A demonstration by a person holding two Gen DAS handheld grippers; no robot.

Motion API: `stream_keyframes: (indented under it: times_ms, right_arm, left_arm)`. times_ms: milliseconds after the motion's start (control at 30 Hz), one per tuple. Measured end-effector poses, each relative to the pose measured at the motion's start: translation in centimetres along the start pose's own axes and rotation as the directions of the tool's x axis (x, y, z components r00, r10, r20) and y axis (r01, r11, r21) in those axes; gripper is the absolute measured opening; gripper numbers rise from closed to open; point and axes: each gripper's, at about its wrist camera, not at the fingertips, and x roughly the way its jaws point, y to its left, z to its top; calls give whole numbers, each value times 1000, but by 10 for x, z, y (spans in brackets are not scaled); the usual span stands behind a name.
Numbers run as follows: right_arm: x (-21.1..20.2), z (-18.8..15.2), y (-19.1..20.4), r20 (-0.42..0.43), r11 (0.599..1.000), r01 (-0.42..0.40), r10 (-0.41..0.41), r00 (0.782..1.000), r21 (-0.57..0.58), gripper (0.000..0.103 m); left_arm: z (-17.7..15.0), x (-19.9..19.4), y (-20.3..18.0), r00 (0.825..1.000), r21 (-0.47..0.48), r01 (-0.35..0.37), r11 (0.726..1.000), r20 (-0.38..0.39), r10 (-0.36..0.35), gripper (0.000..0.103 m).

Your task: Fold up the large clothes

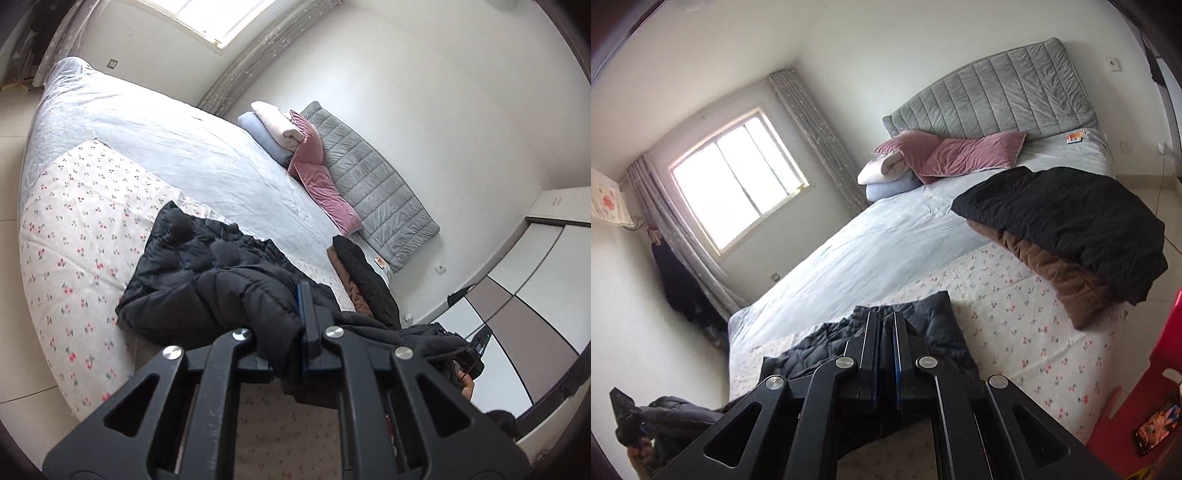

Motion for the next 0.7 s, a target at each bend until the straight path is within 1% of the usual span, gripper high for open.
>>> stream_keyframes:
  times_ms: [100, 200, 267, 333, 433, 500, 567, 600, 700]
  right_arm:
    - [46, 14, 4, 15, 999, 43, -43, 999, 1, 5]
    - [96, 20, 0, 17, 997, 70, -70, 997, 9, 5]
    - [130, 22, -7, 10, 995, 98, -98, 995, 2, 5]
    - [164, 21, -14, -11, 991, 129, -130, 992, -22, 5]
    - [214, 15, -26, -71, 983, 172, -176, 982, -58, 5]
    - [250, 7, -33, -110, 973, 210, -220, 969, -100, 5]
    - [273, -1, -40, -134, 961, 237, -255, 958, -141, 6]
    - [288, -6, -45, -145, 952, 259, -284, 948, -165, 6]
    - [312, -22, -60, -189, 936, 294, -329, 925, -193, 7]
  left_arm:
    - [39, 44, 8, 997, 18, -77, 997, -5, 78, 11]
    - [66, 90, 25, 990, 25, -140, 990, -24, 140, 11]
    - [83, 124, 41, 983, 17, -180, 984, -41, 181, 11]
    - [92, 157, 56, 972, 18, -230, 973, -55, 230, 11]
    - [94, 203, 80, 953, 20, -294, 956, -75, 295, 12]
    - [90, 229, 98, 940, 9, -327, 945, -96, 327, 13]
    - [84, 250, 115, 929, -1, -355, 935, -116, 352, 15]
    - [79, 260, 123, 924, -3, -365, 931, -128, 361, 15]
    - [65, 278, 142, 919, -18, -373, 928, -144, 367, 16]
